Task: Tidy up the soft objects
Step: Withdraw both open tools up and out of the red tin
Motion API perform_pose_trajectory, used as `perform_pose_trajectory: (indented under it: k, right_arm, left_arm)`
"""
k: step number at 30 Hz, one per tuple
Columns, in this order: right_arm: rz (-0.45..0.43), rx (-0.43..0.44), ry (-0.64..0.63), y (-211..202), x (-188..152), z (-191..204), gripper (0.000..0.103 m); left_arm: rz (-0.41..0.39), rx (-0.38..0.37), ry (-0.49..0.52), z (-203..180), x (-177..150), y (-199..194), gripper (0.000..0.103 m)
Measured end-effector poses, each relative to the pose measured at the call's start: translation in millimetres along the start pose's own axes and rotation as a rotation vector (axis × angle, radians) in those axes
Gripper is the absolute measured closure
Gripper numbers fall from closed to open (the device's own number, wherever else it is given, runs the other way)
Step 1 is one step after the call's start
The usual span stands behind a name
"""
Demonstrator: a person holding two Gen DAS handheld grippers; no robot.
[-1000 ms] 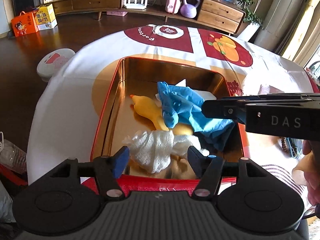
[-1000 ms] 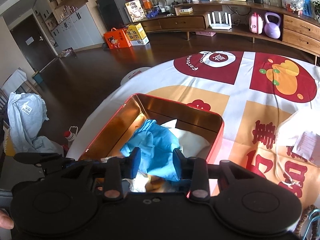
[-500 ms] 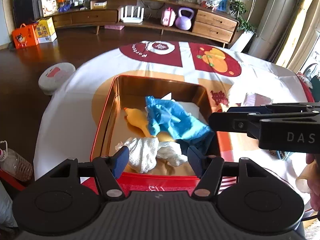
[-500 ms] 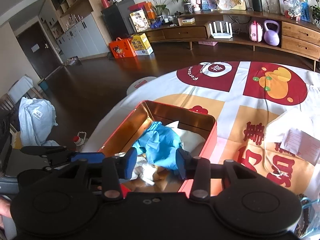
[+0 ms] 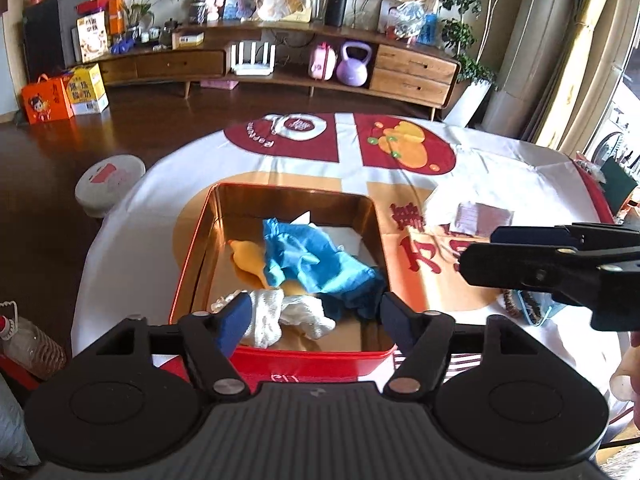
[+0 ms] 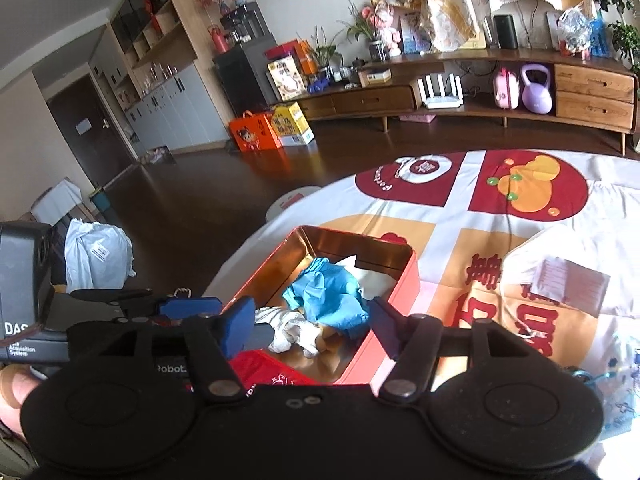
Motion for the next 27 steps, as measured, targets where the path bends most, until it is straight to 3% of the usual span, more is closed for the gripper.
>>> perform_pose_trajectory:
  k: [5,8,10,19,27]
  right_arm:
    - [-0.036,-0.002,0.008,-25.0,-6.6,-4.8,0.031]
    - [-0.064,-0.023,0.013,-40.9,-11.6,-11.5,0.018]
    - [-0.084,-0.035,0.023,-50.4,-14.1,-19.1,0.016]
    - [-0.133,-0.107,0.074,-85.6,-29.5,-62.2,0.0]
    - [-0.16,-0.182,0.083,-109.6,-47.3,-101.9,0.0]
  left_arm:
    - [-0.029,-0.014,0.015,-14.9,2.0,-9.1,0.03]
    - [-0.048,-0.028,0.02,-25.3,2.7,-13.8,0.028]
    - [-0.059,-0.033,0.02,-31.8,3.6,-15.1,0.022]
    - [-0.076,-0.07,0.039,-65.2,6.7,-10.4,0.02]
    - [-0.083,-0.097,0.021,-95.7,10.8,4.8,0.018]
Point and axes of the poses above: each gripper's, at about its wrist camera, not at the fingertips, and y roughly the way its jaws point, z to its left, x to its top, the point moved 6 cm from there along y, roughly the way its jaws point, and after that the axes turned 8 degrees about y, right-handed, at the moved point
